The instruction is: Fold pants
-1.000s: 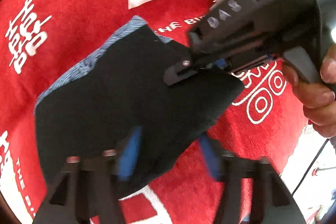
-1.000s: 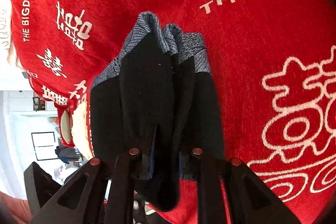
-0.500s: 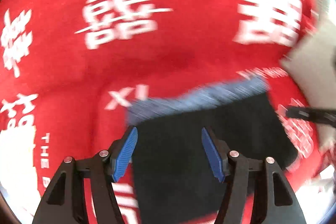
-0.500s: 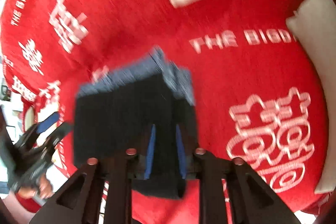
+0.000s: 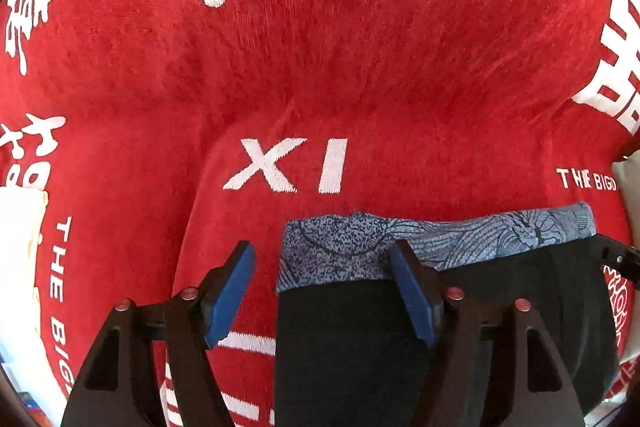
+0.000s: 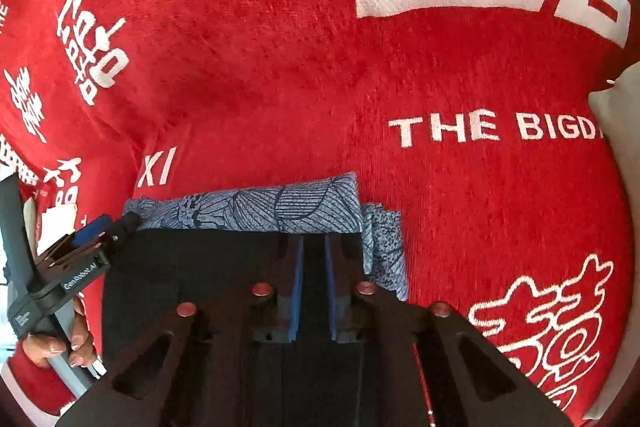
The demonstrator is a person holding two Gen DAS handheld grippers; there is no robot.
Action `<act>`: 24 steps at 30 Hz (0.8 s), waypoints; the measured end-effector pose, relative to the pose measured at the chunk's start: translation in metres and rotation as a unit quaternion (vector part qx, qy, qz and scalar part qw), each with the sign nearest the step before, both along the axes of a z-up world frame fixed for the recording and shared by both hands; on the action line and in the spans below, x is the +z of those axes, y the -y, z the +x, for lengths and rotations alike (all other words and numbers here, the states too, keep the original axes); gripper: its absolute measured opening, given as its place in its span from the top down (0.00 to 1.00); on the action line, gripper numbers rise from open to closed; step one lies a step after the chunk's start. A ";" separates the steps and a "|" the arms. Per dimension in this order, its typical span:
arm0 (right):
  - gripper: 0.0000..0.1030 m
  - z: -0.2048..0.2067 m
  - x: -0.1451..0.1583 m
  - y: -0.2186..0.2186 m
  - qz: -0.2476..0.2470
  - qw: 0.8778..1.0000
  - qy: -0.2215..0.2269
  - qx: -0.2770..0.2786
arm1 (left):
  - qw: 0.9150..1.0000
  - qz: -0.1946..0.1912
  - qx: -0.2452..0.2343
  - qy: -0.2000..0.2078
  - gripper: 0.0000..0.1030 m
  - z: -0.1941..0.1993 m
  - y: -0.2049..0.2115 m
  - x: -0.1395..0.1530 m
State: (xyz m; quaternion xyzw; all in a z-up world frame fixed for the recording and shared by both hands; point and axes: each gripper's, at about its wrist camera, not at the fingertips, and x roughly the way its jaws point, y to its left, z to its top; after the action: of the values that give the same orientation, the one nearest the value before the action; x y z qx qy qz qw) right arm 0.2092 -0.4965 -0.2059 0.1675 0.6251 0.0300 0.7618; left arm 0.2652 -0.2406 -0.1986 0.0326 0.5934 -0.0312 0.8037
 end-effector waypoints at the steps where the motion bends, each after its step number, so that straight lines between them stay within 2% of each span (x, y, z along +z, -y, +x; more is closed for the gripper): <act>1: 0.91 0.000 0.001 -0.001 -0.005 1.000 -0.001 0.002 | 1.000 0.001 -0.001 -0.001 0.31 0.002 0.001 0.000; 6: 0.88 -0.004 0.011 -0.016 -0.025 0.999 0.002 0.019 | 1.000 -0.006 0.003 -0.001 0.31 -0.005 -0.003 0.017; 13: 0.86 -0.050 0.032 -0.028 -0.052 0.998 -0.002 0.027 | 0.999 0.008 -0.013 -0.031 0.31 -0.042 -0.013 0.036; 17: 0.86 -0.074 0.042 -0.034 -0.057 0.998 -0.002 0.020 | 0.998 0.012 -0.019 -0.057 0.31 -0.066 -0.014 0.035; 21: 0.86 -0.092 0.042 -0.044 -0.059 0.998 -0.014 0.021 | 0.998 0.025 -0.028 -0.060 0.31 -0.084 -0.012 0.028; 22: 0.82 -0.095 0.039 -0.047 -0.063 0.998 -0.017 0.024 | 0.998 0.025 -0.027 -0.059 0.31 -0.086 -0.011 0.027; 24: 0.78 -0.098 0.034 -0.052 -0.072 0.997 -0.020 0.025 | 0.998 0.030 -0.023 -0.054 0.24 -0.090 -0.011 0.027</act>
State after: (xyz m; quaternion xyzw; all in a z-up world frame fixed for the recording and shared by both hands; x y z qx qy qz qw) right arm 0.1116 -0.4445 -0.1724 0.0970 0.6447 0.0009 0.7582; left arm 0.1750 -0.2295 -0.1714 0.0683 0.6356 -0.0337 0.7683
